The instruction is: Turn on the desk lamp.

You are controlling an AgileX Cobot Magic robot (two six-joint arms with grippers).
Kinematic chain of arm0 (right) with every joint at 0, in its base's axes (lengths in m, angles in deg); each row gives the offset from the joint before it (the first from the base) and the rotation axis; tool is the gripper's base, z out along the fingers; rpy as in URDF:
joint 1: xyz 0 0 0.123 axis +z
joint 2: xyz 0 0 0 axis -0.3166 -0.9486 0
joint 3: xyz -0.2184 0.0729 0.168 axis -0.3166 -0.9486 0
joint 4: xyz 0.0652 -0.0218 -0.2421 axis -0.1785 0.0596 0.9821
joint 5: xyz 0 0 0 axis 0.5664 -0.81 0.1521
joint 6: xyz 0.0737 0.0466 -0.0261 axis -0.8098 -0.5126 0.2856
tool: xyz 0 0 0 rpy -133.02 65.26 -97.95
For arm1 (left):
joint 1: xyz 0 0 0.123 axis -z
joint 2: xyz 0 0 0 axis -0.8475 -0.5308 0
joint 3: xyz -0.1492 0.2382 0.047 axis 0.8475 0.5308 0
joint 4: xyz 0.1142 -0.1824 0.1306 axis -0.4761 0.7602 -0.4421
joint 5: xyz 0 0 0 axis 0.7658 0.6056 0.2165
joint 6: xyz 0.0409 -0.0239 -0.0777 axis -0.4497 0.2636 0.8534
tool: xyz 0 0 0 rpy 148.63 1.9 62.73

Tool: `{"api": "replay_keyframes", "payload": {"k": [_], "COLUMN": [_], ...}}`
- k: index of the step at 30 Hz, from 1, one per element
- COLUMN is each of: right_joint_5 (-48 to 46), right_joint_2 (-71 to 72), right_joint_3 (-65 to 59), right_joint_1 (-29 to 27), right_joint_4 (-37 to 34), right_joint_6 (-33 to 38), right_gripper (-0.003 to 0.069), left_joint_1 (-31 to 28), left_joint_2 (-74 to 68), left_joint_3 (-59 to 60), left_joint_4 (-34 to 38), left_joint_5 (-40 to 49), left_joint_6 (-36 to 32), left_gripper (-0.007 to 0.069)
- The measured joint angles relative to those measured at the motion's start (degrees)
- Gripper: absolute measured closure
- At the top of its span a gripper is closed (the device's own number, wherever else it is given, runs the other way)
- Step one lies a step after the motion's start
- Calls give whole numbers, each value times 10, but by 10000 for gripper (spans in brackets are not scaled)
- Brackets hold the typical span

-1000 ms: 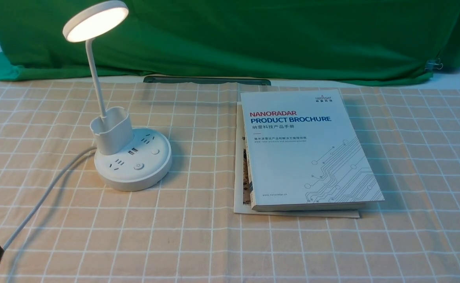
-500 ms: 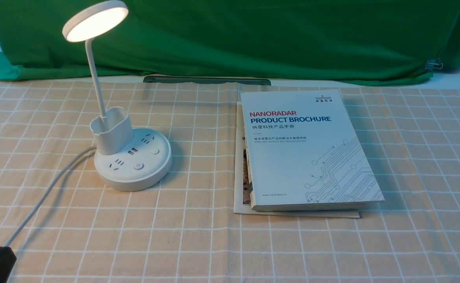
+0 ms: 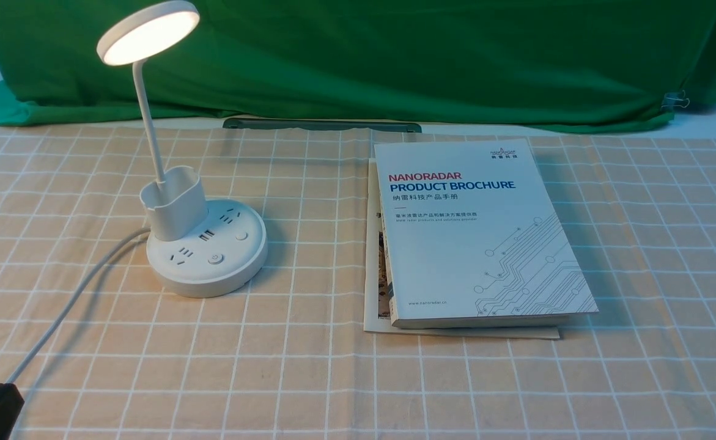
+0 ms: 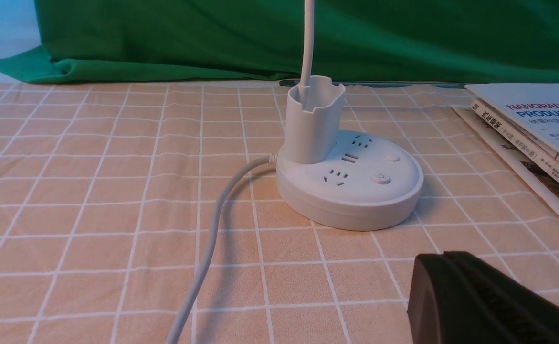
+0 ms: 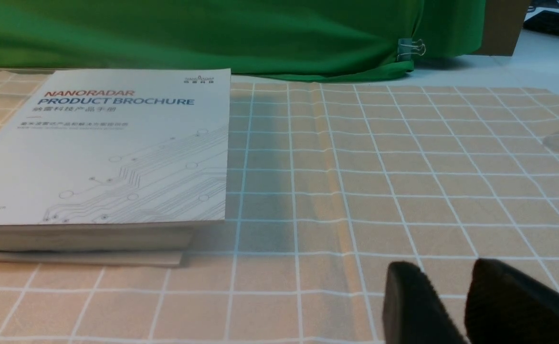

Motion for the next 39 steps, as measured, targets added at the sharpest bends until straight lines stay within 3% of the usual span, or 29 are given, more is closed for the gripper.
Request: {"api": "replay_keyframes", "payload": {"k": [39], "right_joint_5": [0], "right_joint_2": [0], "right_joint_3": [0], "right_joint_1": [0], "right_joint_4": [0], "right_joint_6": [0], "right_gripper": [418], "left_joint_1": [0], "left_joint_2": [0], "left_joint_3": [0], "left_joint_4": [-2], "left_joint_5": [0], "left_joint_6": [0], "left_gripper": [623]}}
